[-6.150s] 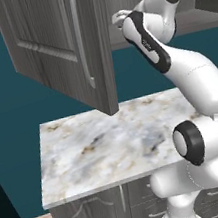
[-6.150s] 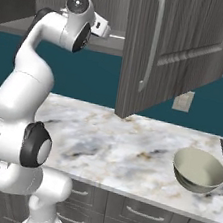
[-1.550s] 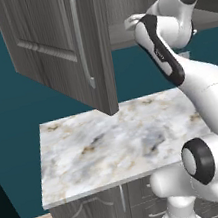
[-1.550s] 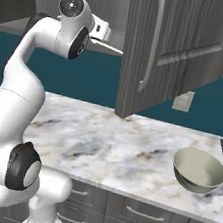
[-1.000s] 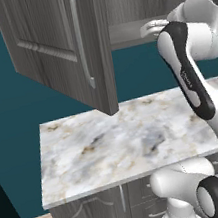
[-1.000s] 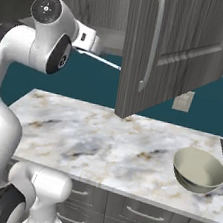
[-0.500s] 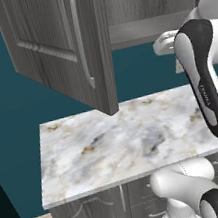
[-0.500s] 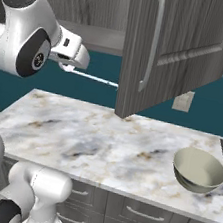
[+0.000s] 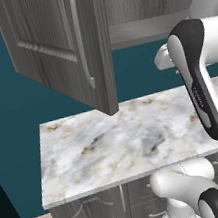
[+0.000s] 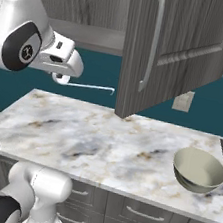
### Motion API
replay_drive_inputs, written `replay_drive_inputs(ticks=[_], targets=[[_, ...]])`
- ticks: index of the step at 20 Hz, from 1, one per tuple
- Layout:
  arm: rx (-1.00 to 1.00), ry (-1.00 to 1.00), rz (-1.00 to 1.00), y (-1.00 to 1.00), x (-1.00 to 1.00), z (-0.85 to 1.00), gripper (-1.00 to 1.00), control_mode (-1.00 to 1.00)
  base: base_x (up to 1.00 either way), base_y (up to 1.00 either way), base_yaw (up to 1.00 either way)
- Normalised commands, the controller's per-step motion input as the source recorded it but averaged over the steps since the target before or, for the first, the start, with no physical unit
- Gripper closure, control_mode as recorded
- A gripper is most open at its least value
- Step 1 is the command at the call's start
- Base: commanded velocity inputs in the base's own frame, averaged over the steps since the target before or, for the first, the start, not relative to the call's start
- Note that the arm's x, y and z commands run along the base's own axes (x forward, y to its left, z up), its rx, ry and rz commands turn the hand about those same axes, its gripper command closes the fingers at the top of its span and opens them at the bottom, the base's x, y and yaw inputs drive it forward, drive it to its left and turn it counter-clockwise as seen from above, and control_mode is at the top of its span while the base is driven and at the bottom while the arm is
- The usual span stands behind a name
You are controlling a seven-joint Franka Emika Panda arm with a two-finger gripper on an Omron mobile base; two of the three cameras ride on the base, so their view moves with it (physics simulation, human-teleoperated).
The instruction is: Open the cabinet and move the ladle to the pot. Then close the cabinet.
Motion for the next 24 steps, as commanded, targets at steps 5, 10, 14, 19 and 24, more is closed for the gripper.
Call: replay_drive_inputs(ticks=[5, 10, 14, 19, 24], targets=[[0.00, 0.00, 0.00, 0.00, -0.10, 0.00, 1.00, 1.00, -0.30, 0.00, 0.00], [0.00, 0.00, 0.00, 0.00, 0.00, 0.00, 1.00, 1.00, -1.00, 0.00, 0.00], [0.00, 0.00, 0.00, 0.00, 0.00, 0.00, 1.00, 1.00, -1.00, -0.01, 0.00], [0.00, 0.00, 0.00, 0.00, 0.00, 0.00, 1.00, 1.00, -0.79, -0.49, -0.02], [0.00, 0.00, 0.00, 0.00, 0.00, 0.00, 1.00, 1.00, 0.02, -1.00, -0.06]])
